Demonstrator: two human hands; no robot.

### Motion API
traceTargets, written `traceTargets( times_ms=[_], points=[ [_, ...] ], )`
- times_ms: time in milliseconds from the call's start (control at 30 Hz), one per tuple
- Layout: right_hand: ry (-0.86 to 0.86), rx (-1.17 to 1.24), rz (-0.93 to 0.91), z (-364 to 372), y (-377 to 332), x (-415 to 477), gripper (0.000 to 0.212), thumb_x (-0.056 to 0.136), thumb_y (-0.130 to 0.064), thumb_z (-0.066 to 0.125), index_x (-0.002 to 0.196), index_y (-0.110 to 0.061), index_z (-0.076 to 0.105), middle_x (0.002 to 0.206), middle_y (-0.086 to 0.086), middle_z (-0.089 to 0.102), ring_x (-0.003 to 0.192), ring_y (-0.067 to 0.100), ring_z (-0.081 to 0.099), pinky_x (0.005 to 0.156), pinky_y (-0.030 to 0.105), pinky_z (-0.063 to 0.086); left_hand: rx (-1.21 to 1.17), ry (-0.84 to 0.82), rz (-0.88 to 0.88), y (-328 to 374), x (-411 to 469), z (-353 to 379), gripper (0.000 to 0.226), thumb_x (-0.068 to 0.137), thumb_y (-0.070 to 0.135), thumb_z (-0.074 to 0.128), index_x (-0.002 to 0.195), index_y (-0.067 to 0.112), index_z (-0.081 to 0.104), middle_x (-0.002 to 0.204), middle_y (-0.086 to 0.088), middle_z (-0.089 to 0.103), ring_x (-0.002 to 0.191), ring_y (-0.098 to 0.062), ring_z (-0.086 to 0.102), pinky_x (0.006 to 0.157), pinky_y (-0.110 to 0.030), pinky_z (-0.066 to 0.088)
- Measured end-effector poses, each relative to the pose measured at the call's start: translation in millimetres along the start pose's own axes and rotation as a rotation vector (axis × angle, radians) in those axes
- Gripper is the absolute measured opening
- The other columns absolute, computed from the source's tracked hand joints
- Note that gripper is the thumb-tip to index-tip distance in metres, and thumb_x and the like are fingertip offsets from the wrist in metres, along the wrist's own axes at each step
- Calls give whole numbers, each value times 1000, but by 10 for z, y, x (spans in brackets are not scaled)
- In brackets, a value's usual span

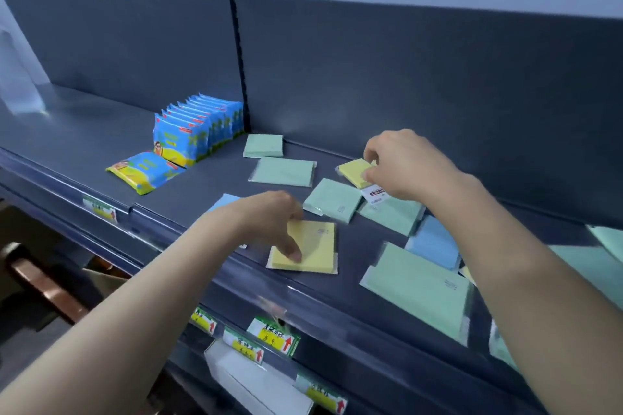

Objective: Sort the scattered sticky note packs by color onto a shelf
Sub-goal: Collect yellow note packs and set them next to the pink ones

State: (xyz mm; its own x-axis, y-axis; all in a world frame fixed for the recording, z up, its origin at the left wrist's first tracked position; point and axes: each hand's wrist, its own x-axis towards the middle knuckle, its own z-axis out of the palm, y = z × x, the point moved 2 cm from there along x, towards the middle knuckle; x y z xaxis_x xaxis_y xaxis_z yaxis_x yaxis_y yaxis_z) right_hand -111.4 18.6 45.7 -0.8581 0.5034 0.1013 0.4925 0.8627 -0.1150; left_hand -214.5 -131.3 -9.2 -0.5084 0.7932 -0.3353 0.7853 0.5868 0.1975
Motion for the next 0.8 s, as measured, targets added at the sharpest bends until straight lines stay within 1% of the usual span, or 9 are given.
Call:
traceTargets(
  times_ms=[67,133,200,300,367,467,567,667,800],
  points=[
    [4,3,55,37,-49,63,30,89,-20,58,114,-4,62,110,15,65,101,34,62,77,37,52,47,-17,36,-19,61,-20,65,70,42,78,123,17,50,115,0,46,83,-15,42,69,-27,39],
    [13,0,124,72,-37,134,32,85,-10,58,115,-4,62,114,16,65,106,32,61,84,42,53,41,4,86,-61,120,-47,54,70,42,77,111,19,50,108,2,45,89,-15,38,73,-28,35],
    [29,19,209,74,55,206,30,83,-8,58,113,-2,63,113,17,65,105,34,62,86,45,52,-63,42,158,-92,159,-119,35,75,34,75,93,21,47,94,4,47,78,-15,43,63,-27,36],
    [73,56,339,78,324,347,23,84,-8,59,105,-1,65,104,16,66,97,35,64,82,43,54,-241,157,249,-97,167,-289,27,79,19,69,79,19,42,76,3,49,66,-19,44,58,-30,36],
    [69,74,404,133,505,433,18,83,-6,57,98,-2,66,97,13,67,85,31,63,74,35,53,-288,277,292,-86,170,-389,29,81,18,68,76,21,40,72,5,47,65,-18,42,57,-30,35],
    [4,93,463,265,654,507,6,81,-5,55,77,-2,58,79,10,61,63,26,47,55,26,38,-410,380,329,-63,210,-454,23,82,18,68,84,17,46,73,6,50,66,-18,46,58,-33,39],
    [-65,115,497,412,709,582,33,82,-10,58,58,-11,34,61,4,38,51,22,30,46,25,23,-438,438,310,-57,275,-464,15,84,16,66,90,17,53,78,9,54,75,-18,51,64,-30,42],
    [-102,157,513,563,734,695,37,85,-21,62,61,-9,37,70,4,44,60,24,41,47,27,28,-452,460,275,-84,311,-462,12,84,14,65,91,17,55,77,11,54,71,-10,48,60,-22,38],
    [-97,235,579,715,765,885,39,82,-30,70,65,-10,41,98,10,59,84,30,52,67,29,41,-439,478,221,-115,346,-481,13,84,11,64,89,18,55,77,12,53,69,-5,47,60,-20,37]
  ],
)
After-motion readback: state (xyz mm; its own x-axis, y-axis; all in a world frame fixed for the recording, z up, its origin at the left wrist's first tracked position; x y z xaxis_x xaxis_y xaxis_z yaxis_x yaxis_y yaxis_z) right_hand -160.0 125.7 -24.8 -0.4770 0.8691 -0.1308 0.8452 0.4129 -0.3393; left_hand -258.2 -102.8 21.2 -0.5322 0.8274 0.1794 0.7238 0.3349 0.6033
